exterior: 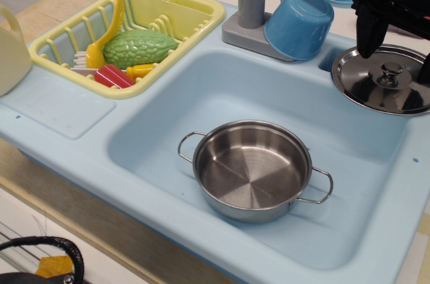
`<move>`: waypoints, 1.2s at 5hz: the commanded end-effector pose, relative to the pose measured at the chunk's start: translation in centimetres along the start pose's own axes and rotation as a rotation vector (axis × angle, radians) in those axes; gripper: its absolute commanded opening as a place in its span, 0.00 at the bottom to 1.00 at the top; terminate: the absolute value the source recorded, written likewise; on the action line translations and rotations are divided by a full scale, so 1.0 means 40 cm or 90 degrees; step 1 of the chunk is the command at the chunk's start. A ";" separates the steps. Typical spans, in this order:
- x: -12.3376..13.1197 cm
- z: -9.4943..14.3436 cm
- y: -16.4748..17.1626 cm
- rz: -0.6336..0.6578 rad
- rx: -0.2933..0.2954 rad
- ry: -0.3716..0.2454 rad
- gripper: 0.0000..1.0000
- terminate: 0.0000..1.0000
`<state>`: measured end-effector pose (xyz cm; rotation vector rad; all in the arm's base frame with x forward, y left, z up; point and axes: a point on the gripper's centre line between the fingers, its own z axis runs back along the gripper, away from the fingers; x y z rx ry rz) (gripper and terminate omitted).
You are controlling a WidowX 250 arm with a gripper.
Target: Put lid on pot or pan
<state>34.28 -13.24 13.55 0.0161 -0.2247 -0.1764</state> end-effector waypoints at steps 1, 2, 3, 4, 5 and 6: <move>0.013 0.011 0.015 0.013 -0.016 -0.007 1.00 0.00; 0.011 0.001 0.016 0.021 -0.021 -0.002 0.00 0.00; 0.009 -0.004 0.016 0.027 -0.028 0.009 0.00 0.00; 0.000 -0.011 0.018 0.035 -0.034 0.012 0.00 0.00; -0.009 -0.013 0.017 0.044 -0.036 0.011 0.00 0.00; -0.040 0.024 0.007 0.079 -0.018 0.029 0.00 0.00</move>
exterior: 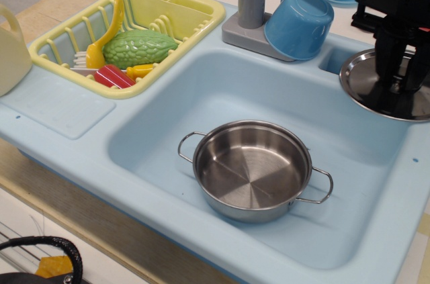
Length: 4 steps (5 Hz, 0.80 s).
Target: Put lid on pot or pan
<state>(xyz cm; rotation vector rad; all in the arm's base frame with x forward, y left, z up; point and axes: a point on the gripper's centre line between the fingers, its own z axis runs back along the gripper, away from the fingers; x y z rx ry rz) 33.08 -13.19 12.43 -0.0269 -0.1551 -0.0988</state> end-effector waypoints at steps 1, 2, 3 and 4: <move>-0.055 0.093 0.022 0.076 0.039 -0.016 0.00 0.00; -0.111 0.108 0.054 0.123 0.056 -0.022 0.00 0.00; -0.185 0.116 0.096 0.173 0.068 -0.020 0.00 0.00; -0.233 0.096 0.131 0.201 0.065 -0.026 0.00 0.00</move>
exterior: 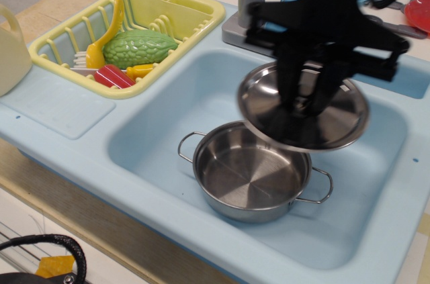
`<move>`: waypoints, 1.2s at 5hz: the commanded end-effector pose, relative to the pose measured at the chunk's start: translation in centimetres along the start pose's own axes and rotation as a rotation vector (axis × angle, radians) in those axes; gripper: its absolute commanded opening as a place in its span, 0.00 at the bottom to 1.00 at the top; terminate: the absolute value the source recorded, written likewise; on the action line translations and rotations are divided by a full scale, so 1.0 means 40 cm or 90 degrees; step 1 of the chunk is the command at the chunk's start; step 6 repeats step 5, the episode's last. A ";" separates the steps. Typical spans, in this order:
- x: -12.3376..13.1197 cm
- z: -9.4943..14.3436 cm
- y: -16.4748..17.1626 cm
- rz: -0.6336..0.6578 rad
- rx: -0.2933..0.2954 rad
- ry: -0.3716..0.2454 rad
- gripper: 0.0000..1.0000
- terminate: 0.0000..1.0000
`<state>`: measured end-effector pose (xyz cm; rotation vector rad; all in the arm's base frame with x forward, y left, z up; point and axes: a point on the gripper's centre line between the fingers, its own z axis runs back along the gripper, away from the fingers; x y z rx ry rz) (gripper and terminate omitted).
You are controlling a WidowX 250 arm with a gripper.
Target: Put lid on pot or pan
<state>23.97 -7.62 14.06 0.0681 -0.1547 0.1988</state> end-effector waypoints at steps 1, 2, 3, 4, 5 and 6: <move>-0.016 -0.008 0.041 0.030 -0.016 -0.026 0.00 0.00; -0.025 -0.036 0.059 0.036 -0.020 -0.023 1.00 0.00; -0.024 -0.060 0.068 0.026 -0.033 -0.020 1.00 0.00; -0.024 -0.060 0.068 0.026 -0.033 -0.020 1.00 0.00; -0.024 -0.060 0.068 0.026 -0.033 -0.020 1.00 1.00; -0.024 -0.060 0.068 0.026 -0.033 -0.020 1.00 1.00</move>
